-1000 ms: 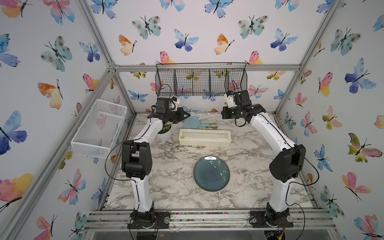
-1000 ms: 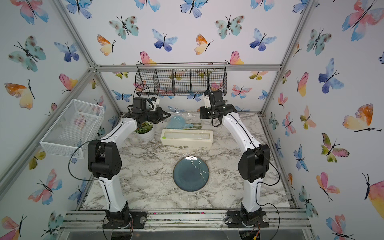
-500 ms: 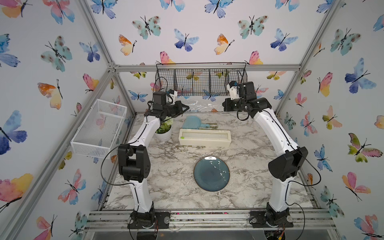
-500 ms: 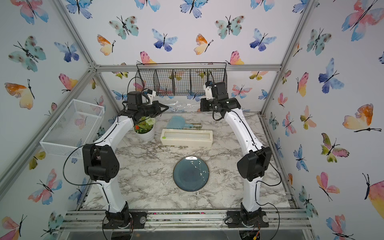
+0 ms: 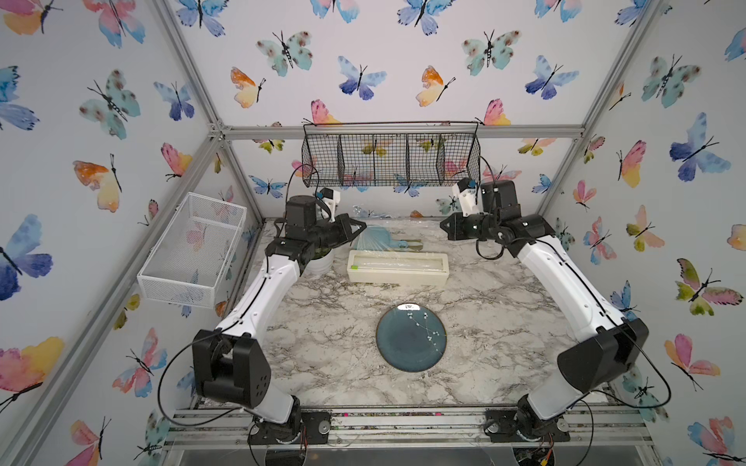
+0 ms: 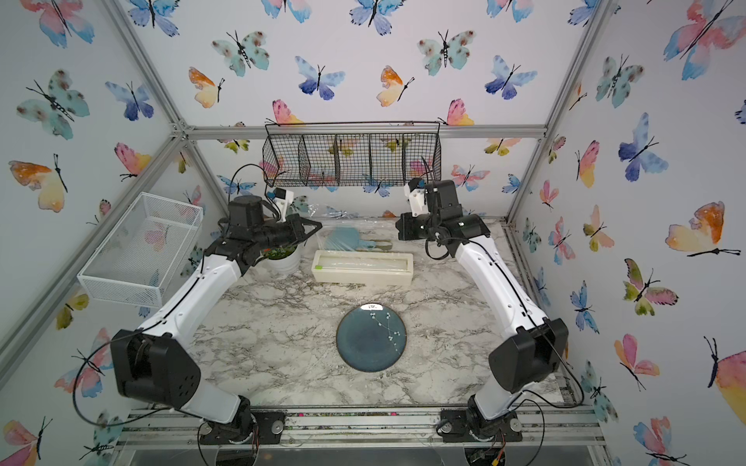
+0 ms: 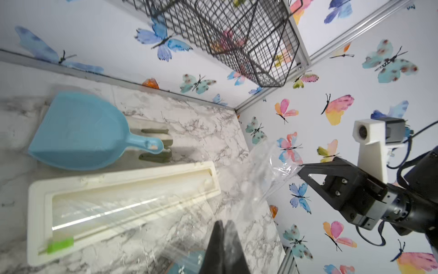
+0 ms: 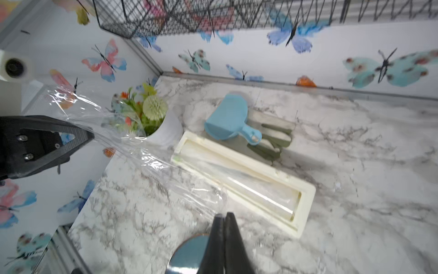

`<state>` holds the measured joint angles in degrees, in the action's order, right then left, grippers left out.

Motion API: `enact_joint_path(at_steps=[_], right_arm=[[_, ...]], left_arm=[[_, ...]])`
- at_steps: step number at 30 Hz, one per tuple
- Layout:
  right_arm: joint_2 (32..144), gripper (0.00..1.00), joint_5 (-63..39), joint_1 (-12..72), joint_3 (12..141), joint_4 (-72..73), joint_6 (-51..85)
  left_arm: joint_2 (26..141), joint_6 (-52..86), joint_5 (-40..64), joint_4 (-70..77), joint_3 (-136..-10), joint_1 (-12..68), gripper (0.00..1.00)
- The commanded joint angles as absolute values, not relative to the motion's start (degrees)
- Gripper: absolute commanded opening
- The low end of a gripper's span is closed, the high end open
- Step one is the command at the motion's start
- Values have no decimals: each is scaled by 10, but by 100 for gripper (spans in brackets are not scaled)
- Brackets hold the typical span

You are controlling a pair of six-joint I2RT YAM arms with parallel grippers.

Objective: Wrap the plate with plastic wrap
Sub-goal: Pull the plastic wrap from the plastic wrap cutting box, then cover the plate with plastic wrap.

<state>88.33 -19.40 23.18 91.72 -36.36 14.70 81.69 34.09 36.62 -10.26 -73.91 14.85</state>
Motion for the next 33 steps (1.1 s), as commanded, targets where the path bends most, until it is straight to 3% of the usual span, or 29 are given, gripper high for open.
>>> enact_joint_path(at_steps=[1, 19, 33], right_arm=[[830, 2, -238, 230, 821, -333, 163], [701, 2, -273, 262, 516, -323, 199], [639, 2, -213, 280, 460, -399, 230]], left_arm=[[722, 326, 316, -71, -647, 184, 0], [550, 363, 234, -32, -368, 329, 0], [456, 405, 215, -36, -229, 404, 0]])
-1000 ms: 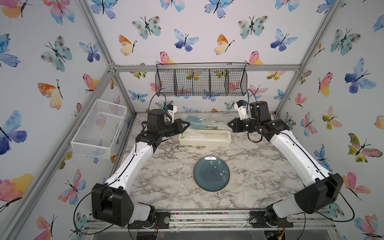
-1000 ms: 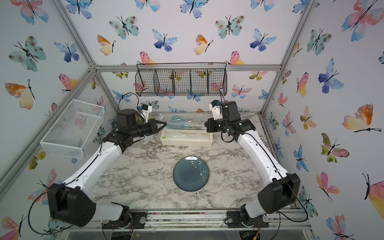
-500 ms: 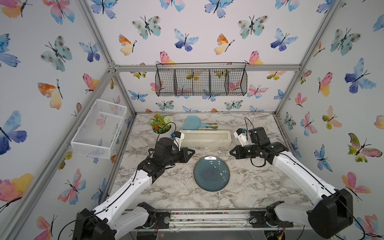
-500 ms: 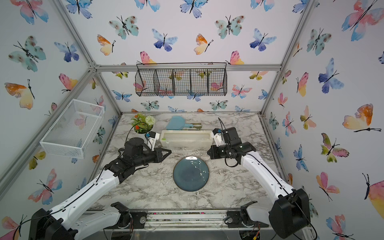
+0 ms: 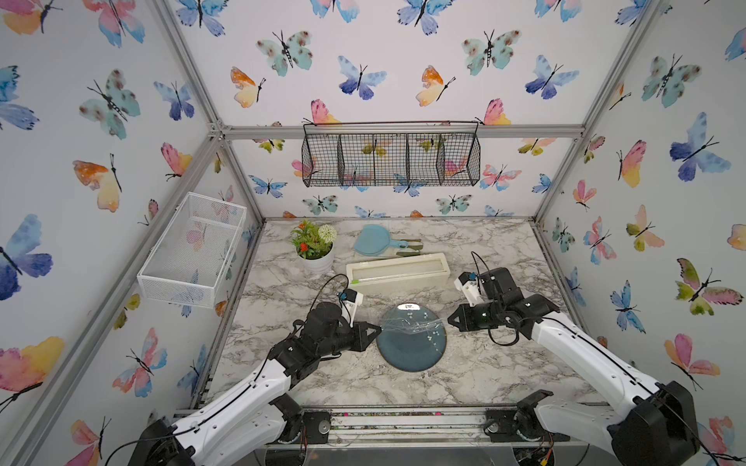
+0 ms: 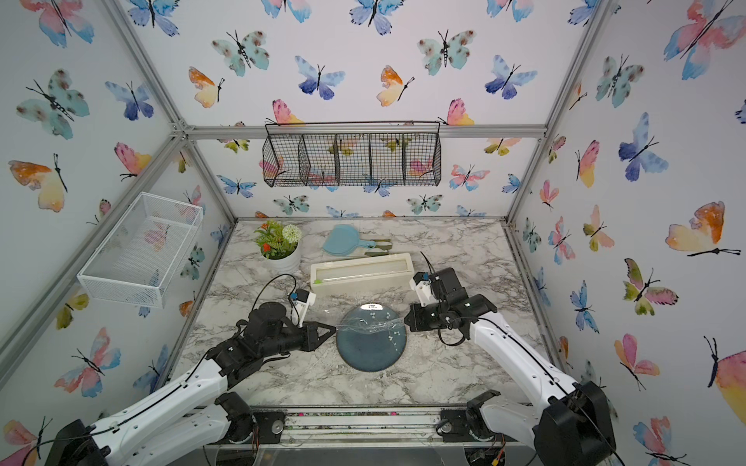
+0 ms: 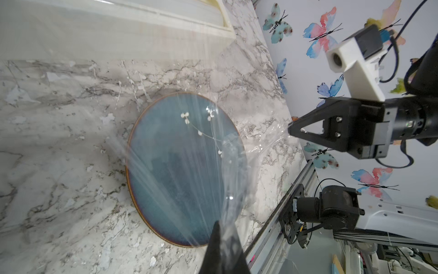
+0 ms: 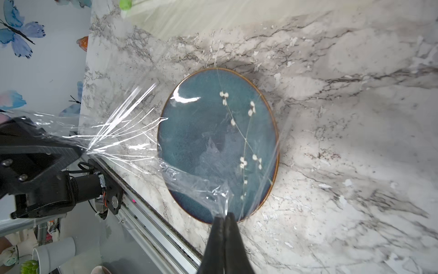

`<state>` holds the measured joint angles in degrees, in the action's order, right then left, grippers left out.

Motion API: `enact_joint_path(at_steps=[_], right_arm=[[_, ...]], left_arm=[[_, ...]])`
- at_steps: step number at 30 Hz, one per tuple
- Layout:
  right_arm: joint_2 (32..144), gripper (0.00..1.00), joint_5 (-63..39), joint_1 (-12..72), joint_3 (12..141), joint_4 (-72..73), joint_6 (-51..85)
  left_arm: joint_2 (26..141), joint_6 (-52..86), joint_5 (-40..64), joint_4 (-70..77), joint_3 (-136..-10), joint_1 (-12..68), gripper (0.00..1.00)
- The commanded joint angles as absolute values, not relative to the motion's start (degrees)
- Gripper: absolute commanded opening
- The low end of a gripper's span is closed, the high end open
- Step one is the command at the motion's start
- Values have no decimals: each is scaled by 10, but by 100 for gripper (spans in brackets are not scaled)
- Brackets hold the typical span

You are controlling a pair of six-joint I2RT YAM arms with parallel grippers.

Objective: Wrap the plate with plastic wrap
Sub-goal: Cover the plate with plastic wrap.

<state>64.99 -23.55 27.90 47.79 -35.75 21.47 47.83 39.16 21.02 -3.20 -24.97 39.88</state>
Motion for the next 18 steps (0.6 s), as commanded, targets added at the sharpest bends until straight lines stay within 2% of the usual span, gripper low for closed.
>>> enact_joint_path(at_steps=[1, 6, 11, 18], right_arm=[[636, 2, -213, 281, 456, -407, 233], [611, 2, -219, 281, 454, -442, 240], [599, 2, -223, 280, 472, -465, 244], [591, 2, -249, 281, 433, -463, 252]], left_arm=[[448, 407, 214, -41, -222, 404, 0], [397, 422, 214, -61, -205, 406, 0], [380, 427, 214, -85, -217, 411, 0], [376, 445, 190, -74, -180, 443, 0]])
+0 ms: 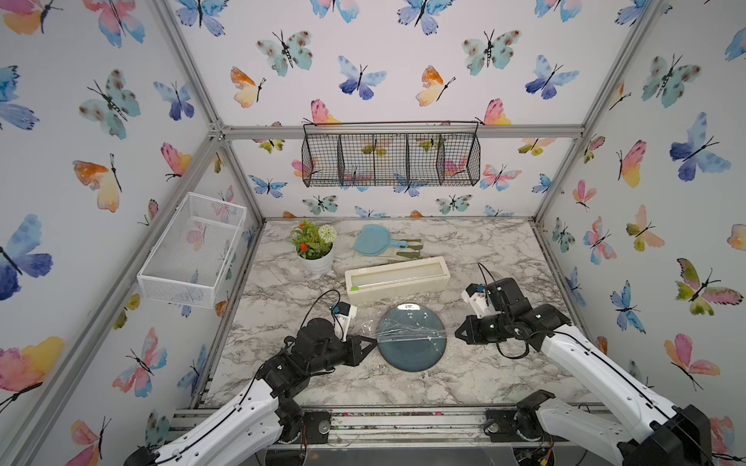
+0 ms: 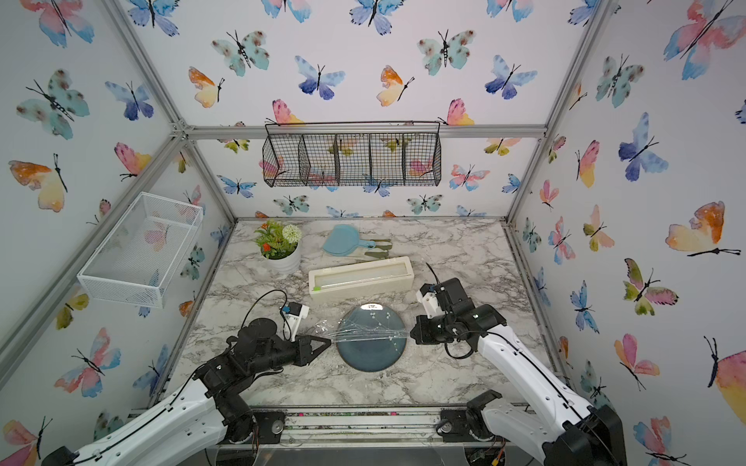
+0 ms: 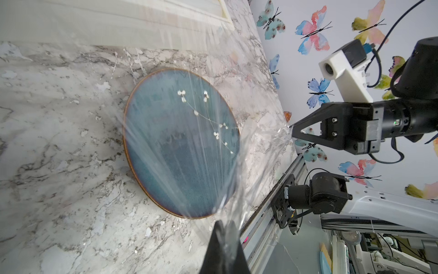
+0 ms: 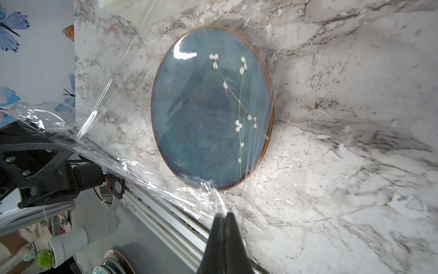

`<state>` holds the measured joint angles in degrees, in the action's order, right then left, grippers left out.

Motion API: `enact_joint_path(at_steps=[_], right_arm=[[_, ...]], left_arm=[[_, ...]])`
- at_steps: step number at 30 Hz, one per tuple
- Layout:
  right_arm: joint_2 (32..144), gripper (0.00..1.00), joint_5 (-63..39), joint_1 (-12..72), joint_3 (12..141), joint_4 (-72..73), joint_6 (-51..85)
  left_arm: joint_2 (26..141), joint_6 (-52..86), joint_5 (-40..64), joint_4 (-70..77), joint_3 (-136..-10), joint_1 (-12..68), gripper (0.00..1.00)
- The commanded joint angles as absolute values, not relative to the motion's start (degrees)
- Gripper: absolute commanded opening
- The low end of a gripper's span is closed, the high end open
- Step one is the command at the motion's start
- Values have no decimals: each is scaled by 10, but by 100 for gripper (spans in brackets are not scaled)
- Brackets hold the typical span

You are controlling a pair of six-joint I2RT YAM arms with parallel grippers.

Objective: Wrap the plate with plastic wrap
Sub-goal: Cover the plate with plastic wrap.

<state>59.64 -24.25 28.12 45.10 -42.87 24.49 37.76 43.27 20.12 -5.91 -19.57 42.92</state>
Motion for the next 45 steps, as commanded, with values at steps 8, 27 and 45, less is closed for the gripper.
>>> enact_joint_path(at_steps=[8, 27, 45], right_arm=[[589, 2, -251, 282, 394, -466, 263], [674, 2, -168, 383, 309, -352, 350], [689, 2, -123, 383, 280, -317, 376]], left_arm=[[406, 449, 168, -49, -152, 482, 0], [475, 426, 144, -2, -96, 495, 0], [485, 421, 88, -30, -93, 525, 26]])
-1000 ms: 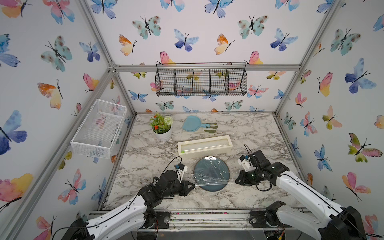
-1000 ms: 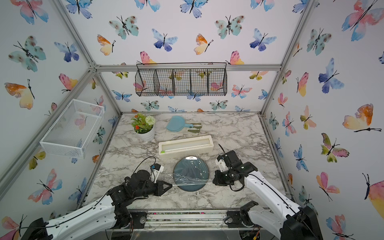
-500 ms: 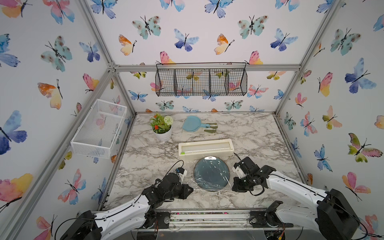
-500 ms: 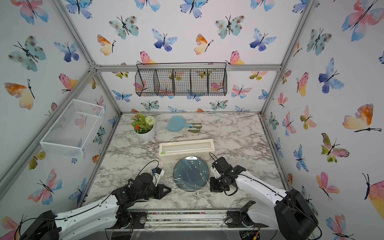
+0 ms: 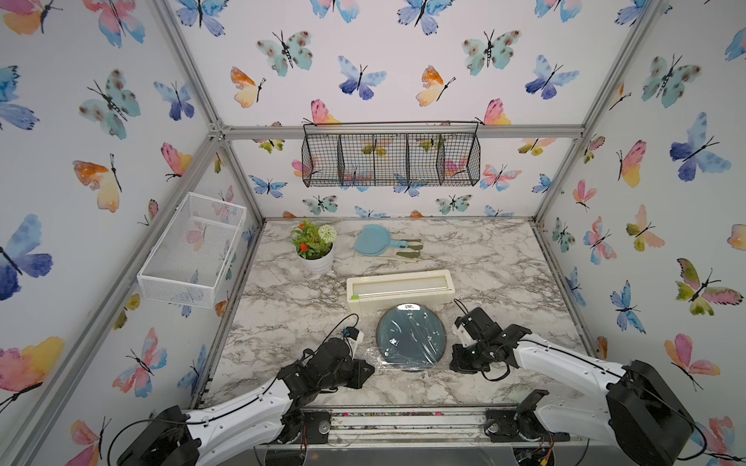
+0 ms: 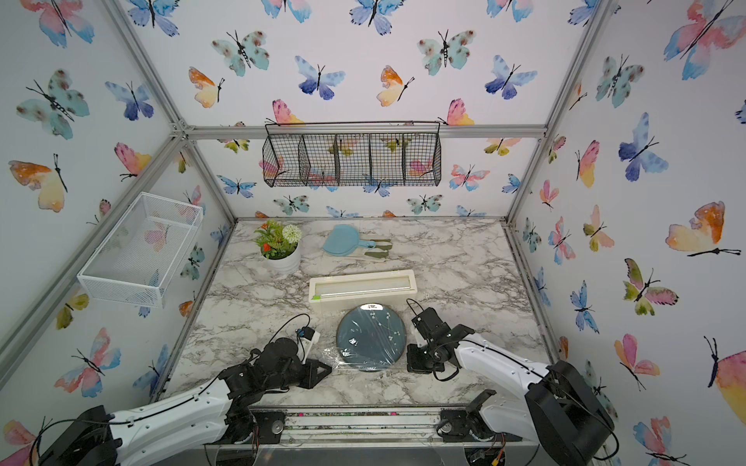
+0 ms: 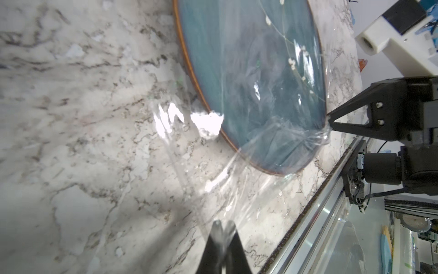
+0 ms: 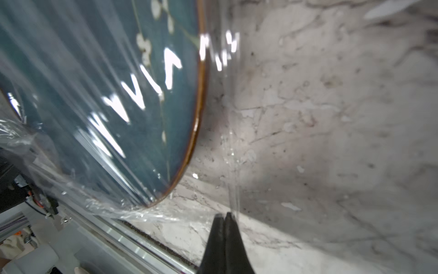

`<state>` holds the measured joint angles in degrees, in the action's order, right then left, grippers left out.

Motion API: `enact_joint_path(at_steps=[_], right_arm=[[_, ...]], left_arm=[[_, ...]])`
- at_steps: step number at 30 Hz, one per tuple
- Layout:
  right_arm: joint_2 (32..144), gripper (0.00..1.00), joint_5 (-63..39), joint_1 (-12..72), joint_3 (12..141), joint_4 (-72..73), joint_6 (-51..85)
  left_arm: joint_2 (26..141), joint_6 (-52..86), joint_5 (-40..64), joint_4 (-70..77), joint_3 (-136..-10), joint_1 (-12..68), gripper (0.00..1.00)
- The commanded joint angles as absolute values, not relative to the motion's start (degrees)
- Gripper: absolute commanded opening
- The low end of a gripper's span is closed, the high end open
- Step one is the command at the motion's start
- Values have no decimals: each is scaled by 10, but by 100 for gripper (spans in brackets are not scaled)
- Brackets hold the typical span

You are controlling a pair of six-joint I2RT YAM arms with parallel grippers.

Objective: Wrap the plate with plastic wrap
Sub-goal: Cover the plate with plastic wrap.

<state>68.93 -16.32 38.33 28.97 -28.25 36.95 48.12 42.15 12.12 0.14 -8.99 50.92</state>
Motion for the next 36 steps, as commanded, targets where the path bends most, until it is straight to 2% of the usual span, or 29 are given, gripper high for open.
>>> enact_joint_path(at_steps=[1, 2, 3, 5, 8, 12, 15, 20, 24, 27, 32, 36], right_arm=[[680, 2, -122, 383, 282, -319, 378], [671, 2, -121, 383, 285, -325, 380], [664, 2, -118, 383, 288, -329, 381], [655, 4, -118, 383, 296, -339, 381], [656, 9, -126, 383, 302, -346, 375], [641, 17, -141, 384, 324, -363, 372], [623, 16, -136, 384, 348, -385, 368], [626, 15, -145, 384, 349, -391, 365], [619, 17, -138, 384, 353, -395, 366], [623, 24, -138, 384, 359, -400, 366], [624, 44, -150, 384, 362, -402, 363], [631, 44, -172, 384, 357, -376, 369]], left_arm=[[484, 427, 79, -38, -96, 531, 35], [482, 436, 72, -44, -97, 538, 44], [477, 444, 66, -49, -97, 544, 50], [459, 465, 48, -68, -100, 554, 56], [411, 483, 21, -111, -113, 554, 58], [360, 485, -16, -181, -168, 554, 59], [356, 463, -35, -199, -216, 553, 57], [474, 420, -14, -187, -275, 553, 64], [579, 414, 16, -214, -305, 553, 64], [591, 425, 22, -206, -291, 553, 64], [562, 440, 32, -199, -275, 553, 66], [560, 451, 52, -164, -254, 553, 62]])
